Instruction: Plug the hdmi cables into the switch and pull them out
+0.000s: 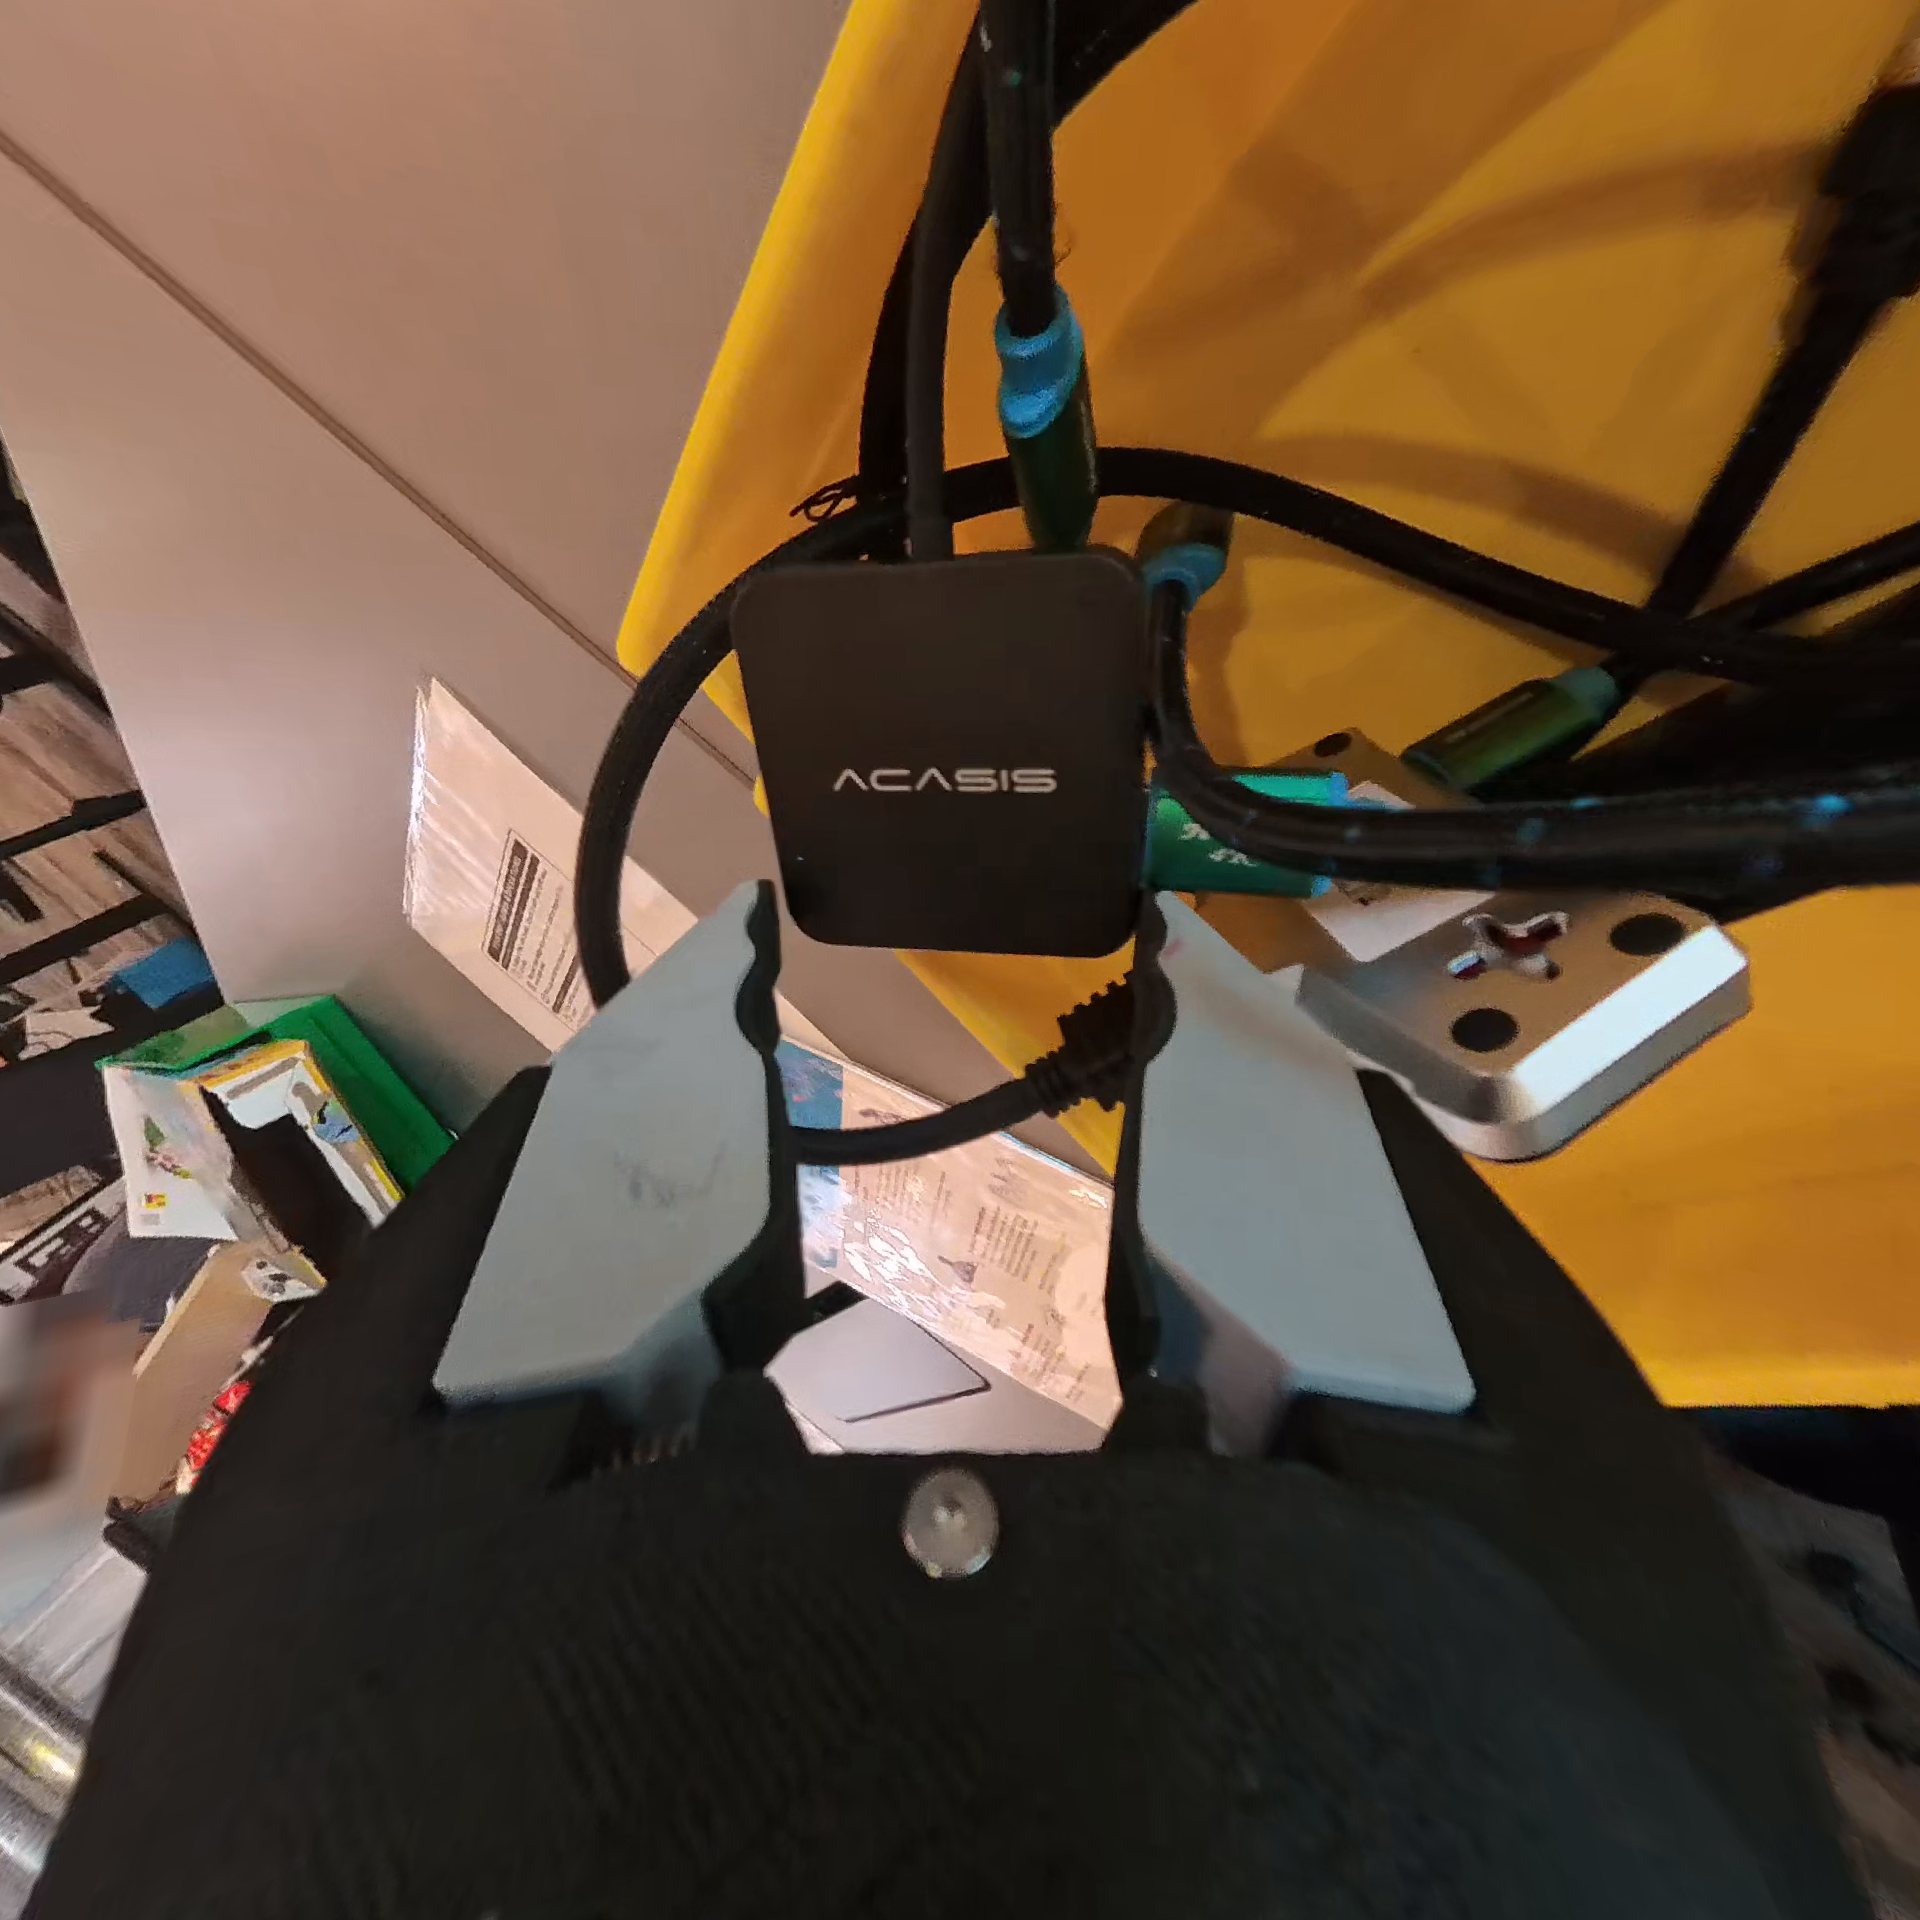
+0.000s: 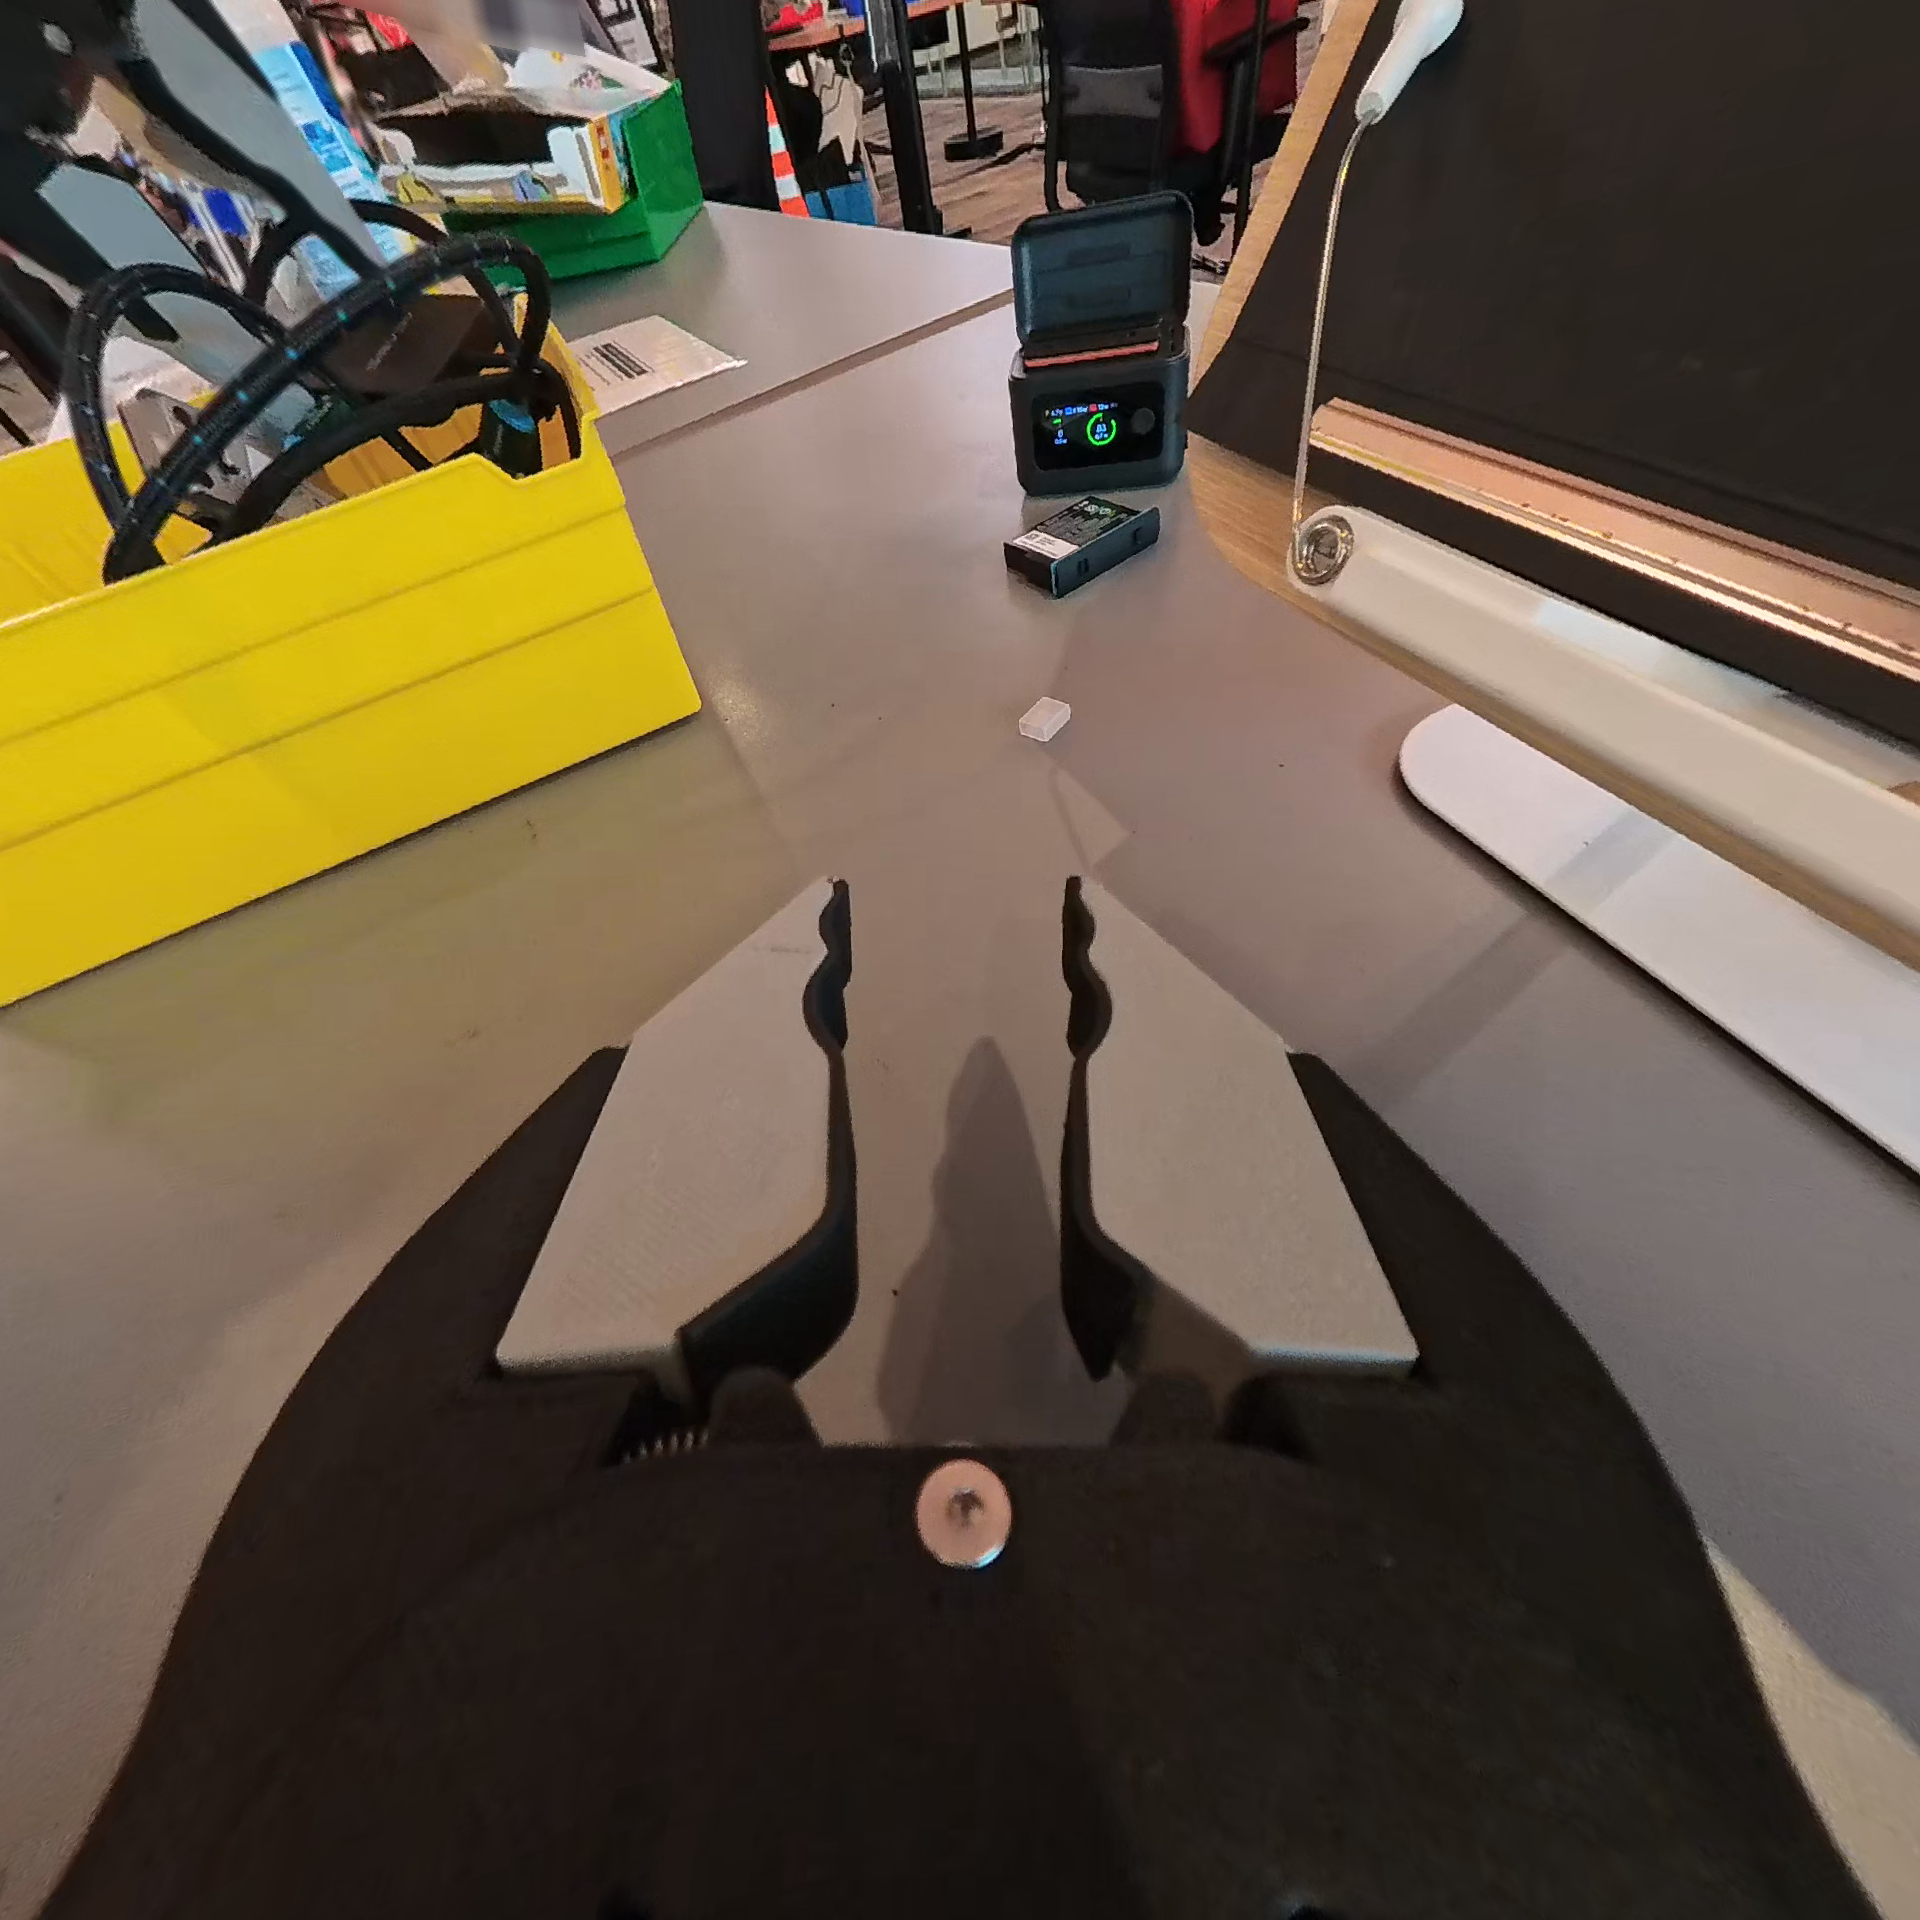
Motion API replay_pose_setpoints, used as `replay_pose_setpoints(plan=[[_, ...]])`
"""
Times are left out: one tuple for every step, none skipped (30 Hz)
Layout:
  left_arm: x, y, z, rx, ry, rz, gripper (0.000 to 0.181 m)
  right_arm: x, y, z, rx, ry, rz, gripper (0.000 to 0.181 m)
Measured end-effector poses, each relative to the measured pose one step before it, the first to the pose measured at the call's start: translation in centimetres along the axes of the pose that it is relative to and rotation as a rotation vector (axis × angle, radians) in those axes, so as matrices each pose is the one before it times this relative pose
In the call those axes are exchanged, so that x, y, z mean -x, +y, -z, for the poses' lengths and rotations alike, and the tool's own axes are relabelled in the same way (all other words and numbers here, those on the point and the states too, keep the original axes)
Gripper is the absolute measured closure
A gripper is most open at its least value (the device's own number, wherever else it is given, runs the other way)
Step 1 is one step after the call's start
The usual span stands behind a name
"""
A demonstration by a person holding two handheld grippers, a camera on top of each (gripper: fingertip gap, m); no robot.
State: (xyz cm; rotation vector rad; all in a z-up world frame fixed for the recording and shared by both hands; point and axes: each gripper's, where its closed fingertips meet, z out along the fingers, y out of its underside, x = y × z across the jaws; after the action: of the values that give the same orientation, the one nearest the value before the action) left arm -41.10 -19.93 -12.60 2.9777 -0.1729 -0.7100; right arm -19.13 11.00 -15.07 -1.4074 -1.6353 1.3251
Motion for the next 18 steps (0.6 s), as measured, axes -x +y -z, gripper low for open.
replay_pose_setpoints(plan=[[0.236,-0.040,-0.082,-0.0063,0.0001,-0.0117,0.109,0.004,0.020,-0.019,0.0015,-0.0009,-0.0002,0.143],[0.166,-0.102,-0.057,-0.0128,0.0027,-0.0121,0.105,0.009,0.040,-0.031,0.0025,-0.0003,0.0000,0.144],[-0.112,-0.097,-0.085,-0.0152,0.0137,-0.0077,0.107,0.007,0.044,-0.035,0.0039,-0.0005,0.0003,0.144],[-0.311,-0.102,-0.105,-0.0158,0.0199,-0.0061,0.113,0.022,0.053,-0.049,0.0042,-0.0014,0.0007,0.144],[-0.063,-0.103,-0.108,-0.0179,0.0008,-0.0047,0.114,0.025,0.042,-0.039,0.0038,-0.0013,0.0006,0.144],[0.030,-0.104,-0.073,-0.0170,-0.0047,-0.0082,0.114,0.008,0.050,-0.033,0.0035,-0.0006,0.0006,0.144],[0.028,-0.080,-0.059,-0.0141,-0.0048,-0.0048,0.114,0.022,0.032,-0.030,0.0026,-0.0007,0.0006,0.144],[0.038,-0.031,-0.033,-0.0105,-0.0051,-0.0056,0.114,0.003,0.008,-0.003,0.0008,-0.0005,0.0003,0.144],[0.041,-0.008,-0.001,-0.0074,-0.0029,-0.0029,0.114,0.009,-0.007,-0.007,-0.0005,0.0000,0.0001,0.144],[0.056,0.039,0.007,-0.0007,-0.0029,-0.0029,0.114,-0.006,-0.003,0.016,-0.0007,0.0001,0.0000,0.145],[0.224,0.115,0.039,0.0128,-0.0117,-0.0053,0.114,0.007,-0.017,0.014,-0.0011,-0.0001,0.0001,0.145],[0.402,0.197,0.139,0.0265,-0.0309,-0.0092,0.115,-0.002,-0.016,0.016,-0.0019,-0.0001,0.0002,0.145],[0.528,-0.026,0.387,0.0125,-0.0515,-0.0196,0.115,0.008,-0.028,0.022,-0.0024,0.0001,0.0004,0.145],[0.672,-0.173,0.628,-0.0033,-0.0691,-0.0273,0.115,0.011,-0.025,0.031,-0.0025,-0.0001,0.0007,0.145],[0.743,-0.148,0.778,-0.0051,-0.0720,-0.0253,0.115,0.008,-0.025,0.017,-0.0019,-0.0002,0.0006,0.146],[0.831,-0.064,0.858,0.0002,-0.0729,-0.0216,0.115,0.012,-0.013,0.005,-0.0006,-0.0002,0.0006,0.146],[1.378,0.083,0.957,0.0081,-0.1018,-0.0177,0.115,0.010,0.024,-0.010,0.0012,-0.0002,0.0011,0.146],[1.402,0.149,1.065,0.0098,-0.0938,-0.0204,0.115,0.014,0.022,-0.013,0.0020,0.0000,0.0013,0.146]])
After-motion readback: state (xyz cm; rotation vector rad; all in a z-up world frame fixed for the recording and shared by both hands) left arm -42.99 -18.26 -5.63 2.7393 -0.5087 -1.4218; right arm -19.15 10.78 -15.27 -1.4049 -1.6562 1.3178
